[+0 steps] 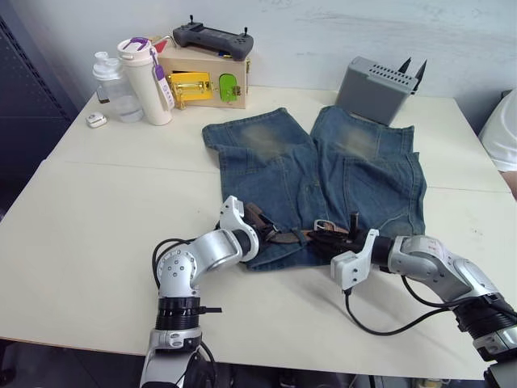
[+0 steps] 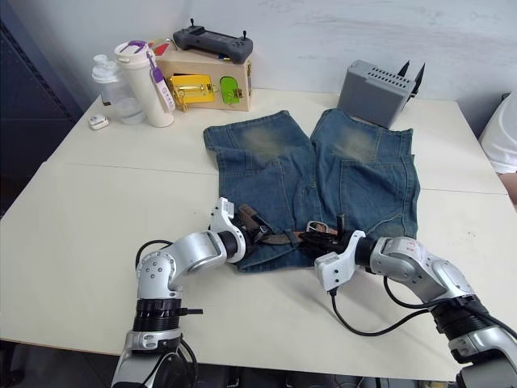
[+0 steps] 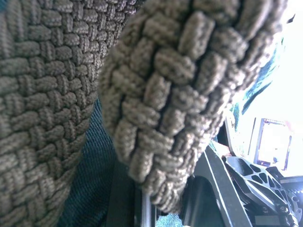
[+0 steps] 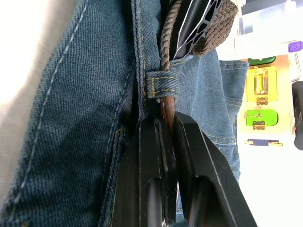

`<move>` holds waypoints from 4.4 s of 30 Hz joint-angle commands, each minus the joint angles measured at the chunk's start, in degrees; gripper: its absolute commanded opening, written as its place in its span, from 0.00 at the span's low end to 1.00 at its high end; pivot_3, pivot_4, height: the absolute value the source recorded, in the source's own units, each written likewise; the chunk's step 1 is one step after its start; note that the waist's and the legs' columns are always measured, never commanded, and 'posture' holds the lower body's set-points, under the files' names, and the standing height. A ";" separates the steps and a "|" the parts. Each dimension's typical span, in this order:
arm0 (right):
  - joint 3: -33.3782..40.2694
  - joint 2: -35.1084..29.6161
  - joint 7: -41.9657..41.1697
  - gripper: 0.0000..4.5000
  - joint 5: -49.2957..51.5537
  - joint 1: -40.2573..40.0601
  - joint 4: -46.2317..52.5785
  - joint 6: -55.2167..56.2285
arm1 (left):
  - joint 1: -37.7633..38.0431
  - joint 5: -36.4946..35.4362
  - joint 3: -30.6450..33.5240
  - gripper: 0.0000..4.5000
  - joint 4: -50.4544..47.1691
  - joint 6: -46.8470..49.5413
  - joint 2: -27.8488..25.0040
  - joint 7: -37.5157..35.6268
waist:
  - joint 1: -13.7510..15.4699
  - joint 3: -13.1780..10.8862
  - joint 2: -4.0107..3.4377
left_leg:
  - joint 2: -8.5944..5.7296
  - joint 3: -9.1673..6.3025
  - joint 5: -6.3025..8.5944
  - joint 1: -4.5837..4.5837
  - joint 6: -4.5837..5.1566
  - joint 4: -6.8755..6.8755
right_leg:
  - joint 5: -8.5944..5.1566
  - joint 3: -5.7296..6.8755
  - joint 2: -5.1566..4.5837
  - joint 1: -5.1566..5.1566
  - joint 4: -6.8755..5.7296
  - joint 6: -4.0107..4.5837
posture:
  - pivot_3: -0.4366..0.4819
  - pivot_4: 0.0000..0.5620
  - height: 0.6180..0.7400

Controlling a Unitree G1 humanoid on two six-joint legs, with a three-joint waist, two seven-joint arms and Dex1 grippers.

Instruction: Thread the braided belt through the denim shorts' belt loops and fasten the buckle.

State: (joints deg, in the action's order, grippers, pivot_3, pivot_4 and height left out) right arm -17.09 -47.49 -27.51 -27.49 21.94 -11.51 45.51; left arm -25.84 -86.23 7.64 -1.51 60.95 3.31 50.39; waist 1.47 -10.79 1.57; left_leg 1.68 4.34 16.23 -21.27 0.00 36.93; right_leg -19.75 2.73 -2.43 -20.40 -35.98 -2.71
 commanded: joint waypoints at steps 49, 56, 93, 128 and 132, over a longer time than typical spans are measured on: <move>9.42 -11.62 -35.74 0.00 26.32 7.43 19.29 -27.60 | 12.44 77.61 -40.32 0.01 -17.26 -22.44 -50.02 -83.33 | -1.88 -0.61 -0.78 | 0.04 -0.13 -0.40 -0.61 -0.10 -0.81 | -0.31 0.15 0.01 -1.04 -0.27 0.51 | 0.48 0.27 0.96; 11.72 -14.10 -34.26 0.00 22.93 11.34 9.44 -18.70 | 13.85 82.34 -40.74 0.01 -15.89 -23.94 -49.04 -85.49 | -2.94 -0.46 -0.86 | 0.07 -0.07 -0.29 0.61 0.08 -1.09 | -0.43 0.07 0.01 -0.13 -0.50 0.73 | 0.48 0.27 0.96; 9.98 -14.41 -40.74 0.00 27.64 20.34 -0.33 -12.95 | 1.41 36.60 3.26 0.99 -6.88 -3.92 -58.62 -114.72 | -3.67 -1.01 -0.56 | 0.16 -0.04 -1.06 -0.28 -1.02 -1.17 | -0.70 0.00 0.16 -1.72 -1.86 1.21 | 0.48 0.27 0.96; 13.39 -11.81 -40.96 0.00 33.91 17.83 18.27 -42.42 | -17.59 81.96 -28.10 0.30 -0.96 -39.69 -19.34 -84.51 | -1.53 -1.06 -0.49 | 0.05 -0.03 -0.78 -1.20 -0.32 0.24 | -0.43 0.01 0.04 -2.02 -2.04 0.76 | 0.48 0.27 0.96; 13.77 -9.81 -38.51 0.00 34.13 18.08 19.23 -47.16 | -18.11 82.64 -27.58 0.02 0.81 -40.52 -18.14 -84.78 | -1.59 -1.06 -0.49 | 0.06 -0.03 -0.79 -1.19 -0.33 0.25 | -0.43 0.01 0.04 -2.03 -2.09 0.76 | 0.48 0.27 0.96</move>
State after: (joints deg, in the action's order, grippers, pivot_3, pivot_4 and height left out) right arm -5.94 -58.31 -68.00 4.81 39.07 5.12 0.57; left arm -42.40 -4.00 -20.72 -0.94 22.01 -15.67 -34.19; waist -0.12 -11.85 1.07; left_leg 1.74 4.32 15.44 -22.46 -0.33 37.20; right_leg -20.17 2.74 -2.39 -22.43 -38.10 -1.95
